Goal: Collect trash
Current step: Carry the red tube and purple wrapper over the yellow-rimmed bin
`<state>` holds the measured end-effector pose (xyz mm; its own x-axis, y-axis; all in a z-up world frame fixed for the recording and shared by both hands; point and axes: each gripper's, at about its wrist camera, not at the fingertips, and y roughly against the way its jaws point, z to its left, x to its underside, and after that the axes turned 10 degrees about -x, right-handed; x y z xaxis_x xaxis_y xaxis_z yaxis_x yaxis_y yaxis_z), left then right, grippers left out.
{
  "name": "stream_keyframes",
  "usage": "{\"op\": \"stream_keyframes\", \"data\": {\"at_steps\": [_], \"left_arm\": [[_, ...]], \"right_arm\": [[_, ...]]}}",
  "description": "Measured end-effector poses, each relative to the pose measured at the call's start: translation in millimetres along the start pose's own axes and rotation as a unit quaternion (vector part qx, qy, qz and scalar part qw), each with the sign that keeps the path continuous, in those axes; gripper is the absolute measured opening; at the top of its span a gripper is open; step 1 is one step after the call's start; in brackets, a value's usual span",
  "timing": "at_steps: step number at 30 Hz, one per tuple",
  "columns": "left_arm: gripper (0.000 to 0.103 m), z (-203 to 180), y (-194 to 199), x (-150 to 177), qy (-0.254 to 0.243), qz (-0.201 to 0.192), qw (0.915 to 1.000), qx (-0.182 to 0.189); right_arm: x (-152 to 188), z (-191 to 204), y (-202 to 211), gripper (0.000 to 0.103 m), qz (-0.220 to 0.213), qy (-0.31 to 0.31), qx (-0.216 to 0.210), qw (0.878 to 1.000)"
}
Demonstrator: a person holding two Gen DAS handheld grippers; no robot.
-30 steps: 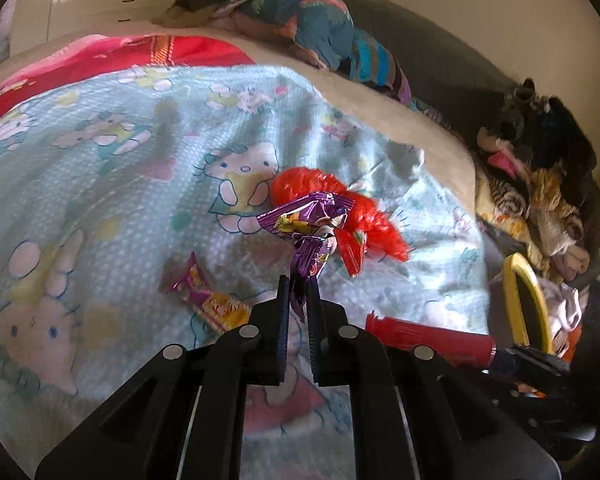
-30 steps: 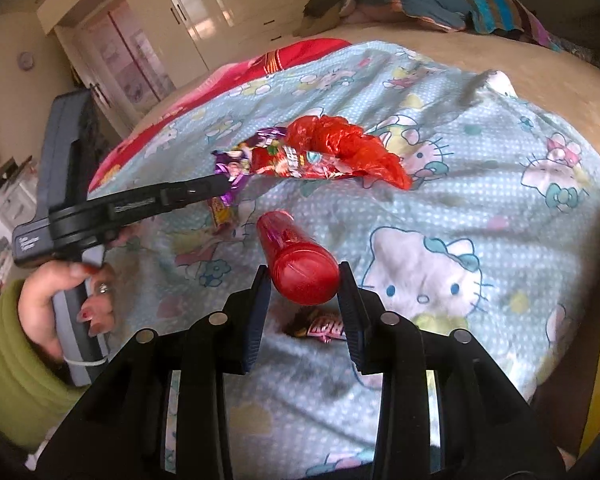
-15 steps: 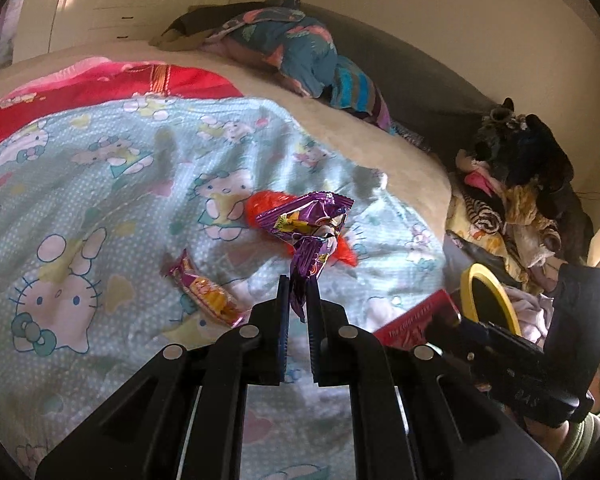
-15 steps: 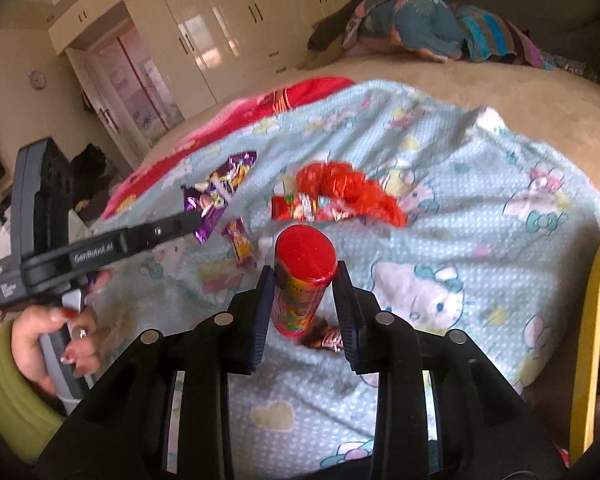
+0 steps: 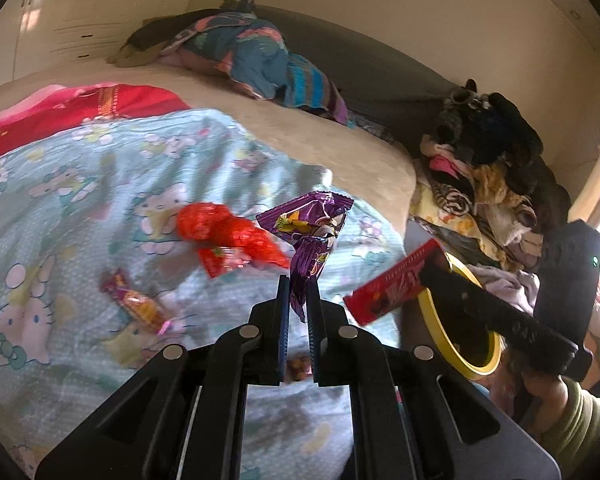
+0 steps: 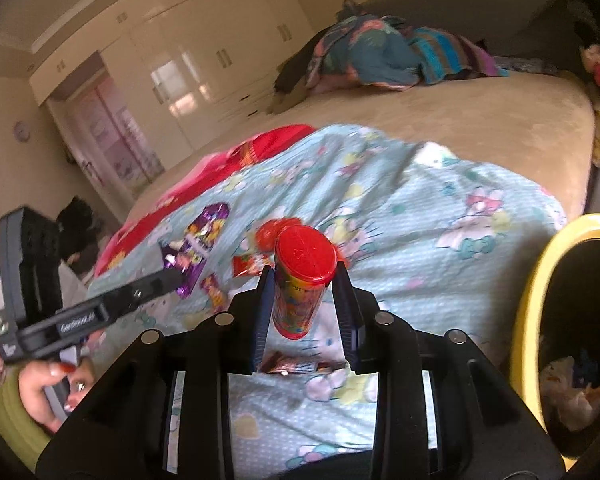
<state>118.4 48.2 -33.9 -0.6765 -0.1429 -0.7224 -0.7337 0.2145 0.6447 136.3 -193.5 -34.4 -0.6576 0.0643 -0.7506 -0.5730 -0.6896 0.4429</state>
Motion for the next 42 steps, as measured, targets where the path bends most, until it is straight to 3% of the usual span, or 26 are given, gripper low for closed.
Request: {"op": "stream_keyframes", "data": {"at_steps": [19,42], "left_arm": [[0.008,-83,-14,8,-0.076,0.016,0.9954,0.056],[0.008,-132,-20,23,-0.133,0.03,0.9869,0.086]], "right_arm": [[-5,-62,70,0.023,-0.073,-0.047,0.081,0.993],[6,-103,123,0.023,-0.121,-0.086,0.143,0.979]]}}
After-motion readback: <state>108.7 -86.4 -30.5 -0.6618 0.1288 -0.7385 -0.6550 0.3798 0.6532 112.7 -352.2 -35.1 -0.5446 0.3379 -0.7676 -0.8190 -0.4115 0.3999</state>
